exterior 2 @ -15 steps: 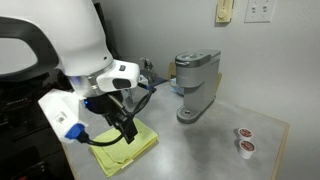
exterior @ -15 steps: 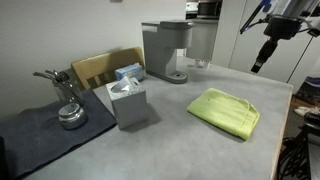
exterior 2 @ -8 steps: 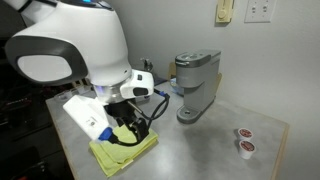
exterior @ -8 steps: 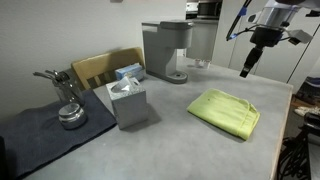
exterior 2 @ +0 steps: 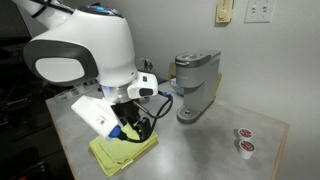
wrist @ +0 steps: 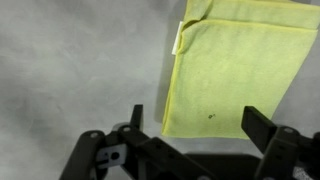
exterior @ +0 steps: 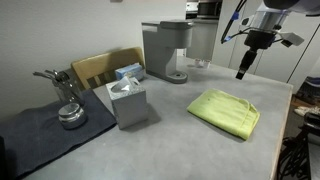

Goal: Unfold the cloth

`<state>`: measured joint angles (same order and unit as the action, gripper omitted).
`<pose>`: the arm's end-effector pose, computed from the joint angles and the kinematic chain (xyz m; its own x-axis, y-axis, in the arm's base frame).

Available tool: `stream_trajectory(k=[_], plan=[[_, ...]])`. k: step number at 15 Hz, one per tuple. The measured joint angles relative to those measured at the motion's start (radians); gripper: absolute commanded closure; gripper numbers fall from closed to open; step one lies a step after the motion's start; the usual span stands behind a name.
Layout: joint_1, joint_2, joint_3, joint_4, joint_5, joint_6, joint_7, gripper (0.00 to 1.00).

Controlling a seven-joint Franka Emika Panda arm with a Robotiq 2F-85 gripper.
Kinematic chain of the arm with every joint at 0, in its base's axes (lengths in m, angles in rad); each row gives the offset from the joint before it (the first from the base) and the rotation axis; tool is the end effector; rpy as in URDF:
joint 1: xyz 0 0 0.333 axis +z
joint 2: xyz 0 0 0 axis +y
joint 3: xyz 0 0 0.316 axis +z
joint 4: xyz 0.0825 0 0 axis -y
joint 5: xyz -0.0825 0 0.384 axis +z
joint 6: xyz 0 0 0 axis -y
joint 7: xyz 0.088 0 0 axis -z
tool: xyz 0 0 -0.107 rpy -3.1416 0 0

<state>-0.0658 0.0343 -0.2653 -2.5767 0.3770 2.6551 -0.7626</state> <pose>0.4218 -0.1565 0.2532 0.9865 0.0927 0.1353 0.1089 -0.9871 -0.1174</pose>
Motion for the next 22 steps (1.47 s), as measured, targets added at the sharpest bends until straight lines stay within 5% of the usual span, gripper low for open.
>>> stream_trajectory(k=[22], plan=[[-0.148, 0.226, 0.185, 0.061, 0.001, 0.063, 0.052, 0.00]])
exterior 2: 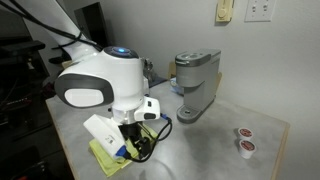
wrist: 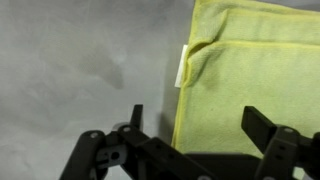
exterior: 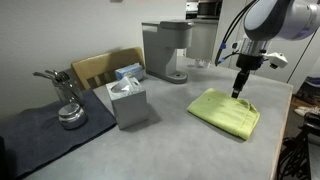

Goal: Unfold the cloth

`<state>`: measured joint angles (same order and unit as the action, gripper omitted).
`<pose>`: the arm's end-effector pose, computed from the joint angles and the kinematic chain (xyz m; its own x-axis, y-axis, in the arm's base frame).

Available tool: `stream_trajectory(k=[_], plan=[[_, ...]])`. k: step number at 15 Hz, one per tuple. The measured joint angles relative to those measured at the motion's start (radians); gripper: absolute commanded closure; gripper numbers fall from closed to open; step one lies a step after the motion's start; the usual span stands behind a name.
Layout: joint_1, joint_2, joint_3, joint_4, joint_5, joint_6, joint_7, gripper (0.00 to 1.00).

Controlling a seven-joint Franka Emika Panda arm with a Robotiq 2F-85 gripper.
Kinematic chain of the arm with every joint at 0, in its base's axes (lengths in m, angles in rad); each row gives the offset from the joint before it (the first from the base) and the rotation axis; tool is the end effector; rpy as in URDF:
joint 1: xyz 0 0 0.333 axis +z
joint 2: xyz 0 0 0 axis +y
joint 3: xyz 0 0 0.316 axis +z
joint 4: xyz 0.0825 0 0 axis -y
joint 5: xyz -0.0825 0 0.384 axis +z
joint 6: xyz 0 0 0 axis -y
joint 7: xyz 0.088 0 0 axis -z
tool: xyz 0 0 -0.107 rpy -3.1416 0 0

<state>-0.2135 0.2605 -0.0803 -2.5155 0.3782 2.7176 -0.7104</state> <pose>0.4309 -0.1464 0.1758 0.9975 0.0679 0.0179 0.0697 -0.9886 -0.1337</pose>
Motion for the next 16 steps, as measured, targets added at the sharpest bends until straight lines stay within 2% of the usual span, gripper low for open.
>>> stream_trajectory(k=[13, 14, 15, 16], plan=[[-0.075, 0.089, 0.069, 0.061, 0.000, 0.031, 0.141, 0.00], [-0.077, 0.092, 0.071, 0.064, -0.001, 0.031, 0.146, 0.02], [-0.080, 0.095, 0.074, 0.067, -0.001, 0.031, 0.150, 0.15], [-0.082, 0.096, 0.076, 0.069, -0.001, 0.031, 0.153, 0.20]])
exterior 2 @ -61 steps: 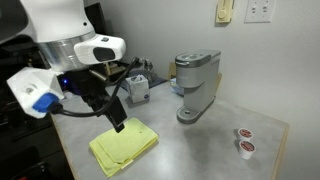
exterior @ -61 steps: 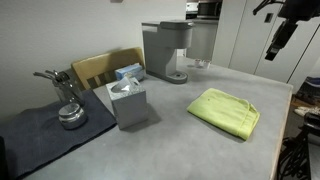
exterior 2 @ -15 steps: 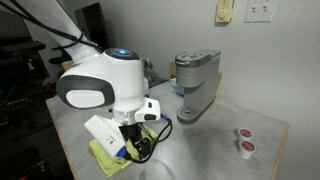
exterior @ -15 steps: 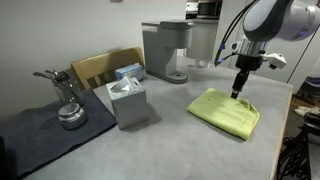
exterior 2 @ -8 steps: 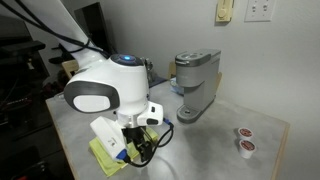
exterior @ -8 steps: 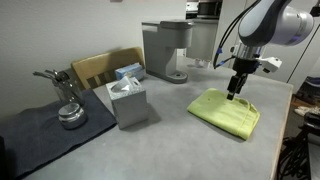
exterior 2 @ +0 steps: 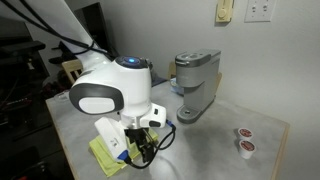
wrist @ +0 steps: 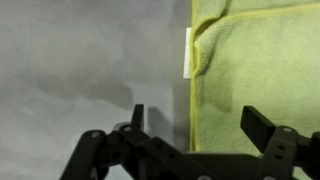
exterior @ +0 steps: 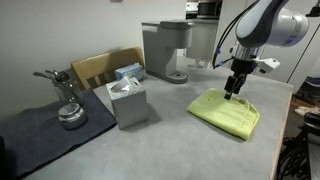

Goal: Unfold the cloth

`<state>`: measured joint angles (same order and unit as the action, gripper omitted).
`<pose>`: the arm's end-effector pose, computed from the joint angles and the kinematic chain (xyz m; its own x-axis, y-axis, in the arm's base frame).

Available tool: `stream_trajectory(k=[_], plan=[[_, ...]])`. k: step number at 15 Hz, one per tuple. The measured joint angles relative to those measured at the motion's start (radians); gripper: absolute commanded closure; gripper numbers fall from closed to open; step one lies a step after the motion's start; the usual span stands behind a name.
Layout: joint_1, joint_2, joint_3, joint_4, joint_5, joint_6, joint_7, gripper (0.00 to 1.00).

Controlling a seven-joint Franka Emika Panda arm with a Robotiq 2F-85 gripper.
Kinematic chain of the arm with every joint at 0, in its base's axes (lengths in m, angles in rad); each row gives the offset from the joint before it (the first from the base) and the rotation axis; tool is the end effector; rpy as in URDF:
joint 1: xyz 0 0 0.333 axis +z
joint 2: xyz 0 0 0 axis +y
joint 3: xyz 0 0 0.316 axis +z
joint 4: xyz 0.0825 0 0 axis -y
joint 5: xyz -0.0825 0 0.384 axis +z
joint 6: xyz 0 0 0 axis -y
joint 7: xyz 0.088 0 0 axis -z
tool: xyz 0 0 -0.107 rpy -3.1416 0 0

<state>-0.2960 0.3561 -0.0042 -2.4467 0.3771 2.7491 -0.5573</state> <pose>0.4468 -0.1540 0.1532 0.9954 -0.0954 0.0006 -0.0943 -0.9853 -0.1422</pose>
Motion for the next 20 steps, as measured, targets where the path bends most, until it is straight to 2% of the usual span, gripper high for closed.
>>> stream_trajectory(k=[1, 2, 7, 8, 12, 13, 20], plan=[[-0.001, 0.001, 0.001, 0.001, 0.000, 0.000, 0.001, 0.27], [-0.002, 0.001, 0.002, 0.002, 0.000, 0.000, 0.002, 0.38], [-0.004, 0.002, 0.002, 0.004, 0.000, 0.000, 0.002, 0.70], [-0.004, 0.002, 0.002, 0.004, -0.001, 0.000, 0.002, 0.79], [-0.004, 0.002, 0.002, 0.005, -0.002, 0.000, 0.003, 0.96], [-0.004, 0.002, 0.002, 0.005, -0.002, 0.000, 0.003, 1.00], [-0.004, 0.002, 0.004, 0.008, -0.007, 0.000, 0.003, 1.00]])
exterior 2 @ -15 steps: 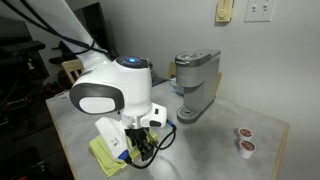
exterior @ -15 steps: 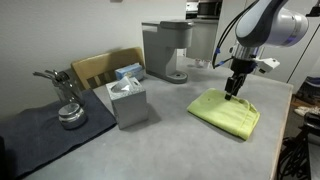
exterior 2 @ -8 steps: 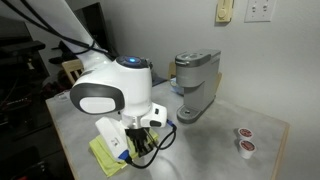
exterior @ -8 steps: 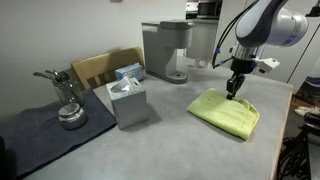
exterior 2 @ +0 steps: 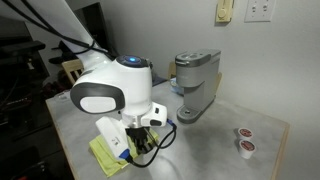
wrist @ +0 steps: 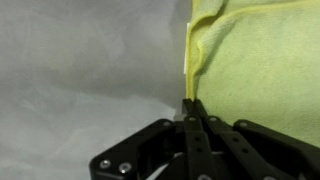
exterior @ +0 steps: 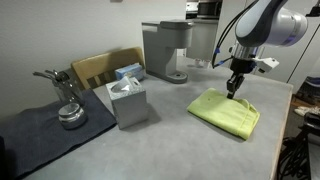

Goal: Unfold the cloth

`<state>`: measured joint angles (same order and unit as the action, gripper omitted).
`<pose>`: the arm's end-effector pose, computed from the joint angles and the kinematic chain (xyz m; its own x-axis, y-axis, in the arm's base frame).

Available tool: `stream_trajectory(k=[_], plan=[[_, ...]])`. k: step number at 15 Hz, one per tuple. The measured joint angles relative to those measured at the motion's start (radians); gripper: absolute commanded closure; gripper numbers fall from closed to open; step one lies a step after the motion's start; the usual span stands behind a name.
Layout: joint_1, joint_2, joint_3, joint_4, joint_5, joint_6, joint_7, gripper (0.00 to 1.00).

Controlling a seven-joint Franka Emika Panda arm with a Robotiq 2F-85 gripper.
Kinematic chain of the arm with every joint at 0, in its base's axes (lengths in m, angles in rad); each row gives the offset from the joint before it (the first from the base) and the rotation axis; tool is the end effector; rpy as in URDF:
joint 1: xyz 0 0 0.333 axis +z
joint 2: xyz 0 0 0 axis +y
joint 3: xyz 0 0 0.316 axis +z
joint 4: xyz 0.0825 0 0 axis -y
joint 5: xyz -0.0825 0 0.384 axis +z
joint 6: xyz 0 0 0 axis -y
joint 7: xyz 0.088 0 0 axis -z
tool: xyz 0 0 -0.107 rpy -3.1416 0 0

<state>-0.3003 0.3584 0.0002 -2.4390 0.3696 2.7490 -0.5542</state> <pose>0.4499 -0.1545 0.1543 0.9958 -0.0916 0.0051 -0.0899 -0.9860 -0.1403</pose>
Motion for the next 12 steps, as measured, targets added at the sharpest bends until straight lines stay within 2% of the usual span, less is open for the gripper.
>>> stream_trajectory(k=[1, 2, 4, 12], plan=[[0.000, 0.000, 0.000, 0.000, 0.000, 0.000, 0.000, 1.00], [0.000, 0.000, 0.001, 0.000, 0.000, 0.000, 0.000, 0.74], [0.000, 0.000, 0.002, 0.001, 0.000, 0.000, 0.000, 0.69], [0.000, 0.004, 0.002, 0.005, 0.000, -0.001, 0.001, 0.11]])
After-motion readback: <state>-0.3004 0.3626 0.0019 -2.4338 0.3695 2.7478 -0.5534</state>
